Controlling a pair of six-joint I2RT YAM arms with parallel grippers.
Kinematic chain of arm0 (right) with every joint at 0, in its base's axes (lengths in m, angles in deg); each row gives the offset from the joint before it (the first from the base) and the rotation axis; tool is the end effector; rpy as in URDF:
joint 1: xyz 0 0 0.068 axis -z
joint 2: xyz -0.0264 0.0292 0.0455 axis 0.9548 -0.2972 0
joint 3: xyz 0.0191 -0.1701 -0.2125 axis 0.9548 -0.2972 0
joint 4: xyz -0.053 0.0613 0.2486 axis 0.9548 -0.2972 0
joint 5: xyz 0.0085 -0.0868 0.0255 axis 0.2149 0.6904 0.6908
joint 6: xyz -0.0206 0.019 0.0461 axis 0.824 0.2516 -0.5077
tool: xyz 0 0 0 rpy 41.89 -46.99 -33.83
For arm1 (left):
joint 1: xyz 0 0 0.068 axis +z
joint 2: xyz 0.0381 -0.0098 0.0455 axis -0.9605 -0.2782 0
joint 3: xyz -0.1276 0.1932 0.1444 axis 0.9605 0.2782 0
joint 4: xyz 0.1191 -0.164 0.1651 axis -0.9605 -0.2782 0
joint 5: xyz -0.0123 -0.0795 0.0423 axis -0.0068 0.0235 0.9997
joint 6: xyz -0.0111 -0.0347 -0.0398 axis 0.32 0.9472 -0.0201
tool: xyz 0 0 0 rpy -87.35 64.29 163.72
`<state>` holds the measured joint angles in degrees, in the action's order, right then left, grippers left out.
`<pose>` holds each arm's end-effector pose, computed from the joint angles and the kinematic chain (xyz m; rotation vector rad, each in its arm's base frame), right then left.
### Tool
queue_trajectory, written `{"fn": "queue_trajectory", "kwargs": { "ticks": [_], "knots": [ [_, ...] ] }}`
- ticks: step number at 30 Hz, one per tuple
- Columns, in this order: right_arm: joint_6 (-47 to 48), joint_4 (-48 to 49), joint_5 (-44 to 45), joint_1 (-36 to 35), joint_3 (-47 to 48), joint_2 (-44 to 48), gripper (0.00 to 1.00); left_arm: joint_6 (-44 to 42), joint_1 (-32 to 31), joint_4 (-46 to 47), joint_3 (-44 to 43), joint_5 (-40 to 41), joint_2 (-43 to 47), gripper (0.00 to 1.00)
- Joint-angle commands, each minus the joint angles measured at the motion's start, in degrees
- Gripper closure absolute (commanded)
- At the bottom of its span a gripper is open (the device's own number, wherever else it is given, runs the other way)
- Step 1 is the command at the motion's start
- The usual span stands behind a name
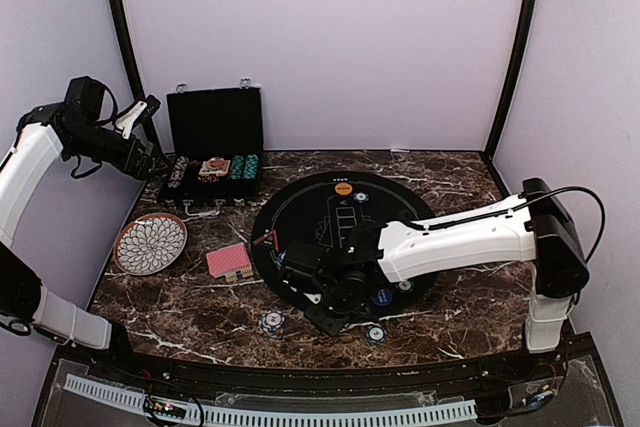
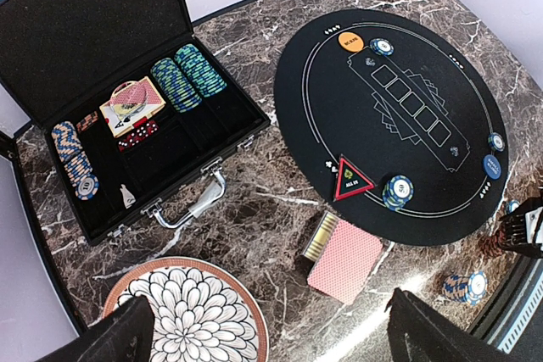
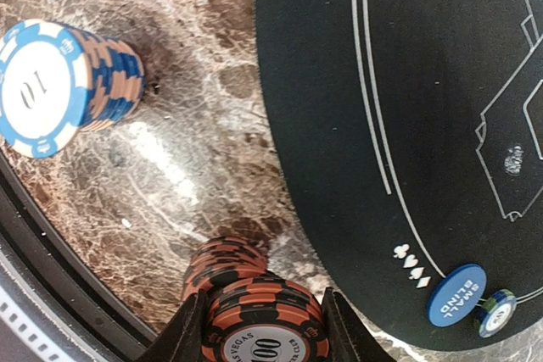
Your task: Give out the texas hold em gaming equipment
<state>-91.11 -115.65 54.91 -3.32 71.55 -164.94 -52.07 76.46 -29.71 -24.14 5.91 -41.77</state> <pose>0.0997 0.3764 0.1965 -1.2551 2.5560 0.1228 0.2567 -0.0056 0.3925 0.6815 2.1695 -0.3424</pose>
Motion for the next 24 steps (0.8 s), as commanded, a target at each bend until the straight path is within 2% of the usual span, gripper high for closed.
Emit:
{"fn": "queue_trajectory", "kwargs": {
  "ticks": [1,12,19,24],
  "knots": [
    [0.92,-1.06,3.17,1.27,1.45,2.89,0.66,-0.96,-0.29,-1.16,-1.31,-0.43,1.7,0.01],
    [2.01,-1.38,1.88,9.59,6.14,7.11,0.71,-1.18,-0.21,-1.38,-1.4,-0.3,1.7,0.01],
    [2.8,0.59,4.69,22.64,8.25,6.53,0.75,-1.09,-0.2,-1.09,-1.23,-0.46,1.62,0.01],
    [4.3,3.86,5.17,32.51,10.6,2.42,0.75,-1.31,-0.2,-1.28,-1.19,-0.14,1.7,0.01]
  ]
}}
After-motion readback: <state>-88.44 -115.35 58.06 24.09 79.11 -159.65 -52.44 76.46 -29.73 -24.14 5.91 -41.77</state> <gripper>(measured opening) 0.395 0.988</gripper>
